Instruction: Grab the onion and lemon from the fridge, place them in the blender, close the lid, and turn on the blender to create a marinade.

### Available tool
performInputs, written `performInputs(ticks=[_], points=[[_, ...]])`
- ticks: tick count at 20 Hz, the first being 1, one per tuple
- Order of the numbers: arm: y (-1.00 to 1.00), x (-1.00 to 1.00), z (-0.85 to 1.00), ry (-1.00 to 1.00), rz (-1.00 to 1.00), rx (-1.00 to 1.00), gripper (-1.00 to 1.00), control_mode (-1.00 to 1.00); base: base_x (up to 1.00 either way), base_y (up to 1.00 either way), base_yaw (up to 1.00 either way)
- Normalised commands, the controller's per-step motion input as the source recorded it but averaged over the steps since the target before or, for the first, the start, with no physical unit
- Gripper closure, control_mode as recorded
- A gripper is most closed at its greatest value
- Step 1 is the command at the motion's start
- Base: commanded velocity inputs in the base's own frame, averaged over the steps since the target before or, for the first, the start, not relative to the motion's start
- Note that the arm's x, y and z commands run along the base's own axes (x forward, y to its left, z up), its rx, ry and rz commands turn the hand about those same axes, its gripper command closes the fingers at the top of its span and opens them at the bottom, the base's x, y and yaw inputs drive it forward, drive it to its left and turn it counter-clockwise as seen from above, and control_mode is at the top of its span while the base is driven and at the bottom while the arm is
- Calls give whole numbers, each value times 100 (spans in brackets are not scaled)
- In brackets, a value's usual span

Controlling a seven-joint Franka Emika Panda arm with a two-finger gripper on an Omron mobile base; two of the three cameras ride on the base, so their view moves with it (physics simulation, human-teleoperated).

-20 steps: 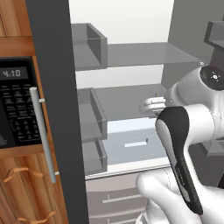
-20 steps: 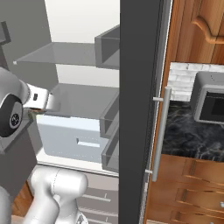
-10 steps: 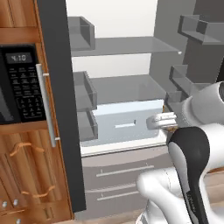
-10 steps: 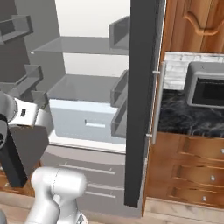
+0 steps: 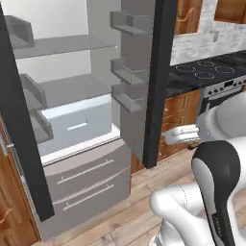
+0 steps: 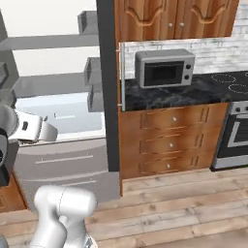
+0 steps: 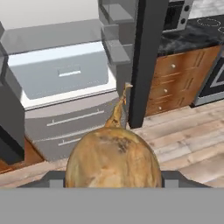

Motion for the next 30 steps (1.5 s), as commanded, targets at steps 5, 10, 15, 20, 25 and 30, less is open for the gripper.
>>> performInputs(ticks=[5, 10, 15, 20, 25, 30], points=[[0, 0, 0, 0, 0, 0, 100, 100, -10, -39, -78], [0, 0, 0, 0, 0, 0, 100, 100, 56, -61, -59], [0, 0, 0, 0, 0, 0, 100, 100, 97, -62, -29], [0, 0, 0, 0, 0, 0, 100, 100, 100, -56, -6], [0, 0, 0, 0, 0, 0, 100, 100, 100, -57, 6], [0, 0, 0, 0, 0, 0, 100, 100, 100, -54, 19]])
